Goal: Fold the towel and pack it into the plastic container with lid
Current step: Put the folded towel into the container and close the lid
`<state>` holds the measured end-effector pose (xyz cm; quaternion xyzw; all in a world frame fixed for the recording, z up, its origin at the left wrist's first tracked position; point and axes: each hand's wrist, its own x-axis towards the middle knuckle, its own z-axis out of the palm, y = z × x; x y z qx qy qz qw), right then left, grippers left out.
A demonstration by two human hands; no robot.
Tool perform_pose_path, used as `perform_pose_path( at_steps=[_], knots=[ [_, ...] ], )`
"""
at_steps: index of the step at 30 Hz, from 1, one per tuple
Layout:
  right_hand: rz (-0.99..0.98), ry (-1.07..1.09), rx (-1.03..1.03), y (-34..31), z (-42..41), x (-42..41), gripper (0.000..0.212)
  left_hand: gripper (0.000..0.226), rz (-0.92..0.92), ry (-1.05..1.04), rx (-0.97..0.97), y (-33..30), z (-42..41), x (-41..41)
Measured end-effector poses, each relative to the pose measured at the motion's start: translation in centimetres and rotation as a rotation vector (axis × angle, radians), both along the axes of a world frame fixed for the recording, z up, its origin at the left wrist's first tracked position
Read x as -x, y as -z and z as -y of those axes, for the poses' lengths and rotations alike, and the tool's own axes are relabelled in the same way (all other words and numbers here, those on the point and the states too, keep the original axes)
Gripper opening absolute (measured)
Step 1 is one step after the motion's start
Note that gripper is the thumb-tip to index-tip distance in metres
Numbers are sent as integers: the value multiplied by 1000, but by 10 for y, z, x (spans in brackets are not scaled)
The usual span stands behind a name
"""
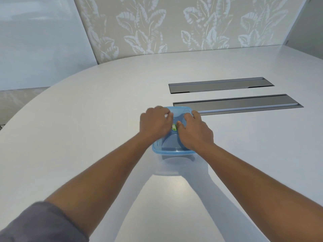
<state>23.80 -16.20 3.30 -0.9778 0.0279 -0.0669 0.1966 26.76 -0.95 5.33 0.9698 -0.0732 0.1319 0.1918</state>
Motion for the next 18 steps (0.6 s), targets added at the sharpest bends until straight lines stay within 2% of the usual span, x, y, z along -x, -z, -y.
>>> perform_pose_path(
  at_steps=[5, 11, 15, 18],
  knots=[
    [89, -15, -63, -4, -1, 8, 35, 51, -222, 98, 140, 15, -5, 33],
    [178, 21, -174, -6, 1, 12, 29, 45, -194, 108, 465, 17, -7, 39],
    [203, 60, -260, -3, 1, 12, 22, 46, -220, 98, 560, 22, -11, 38],
    [195, 109, -404, 3, 5, 14, 23, 47, -218, 47, 649, 26, -10, 41]
  ],
)
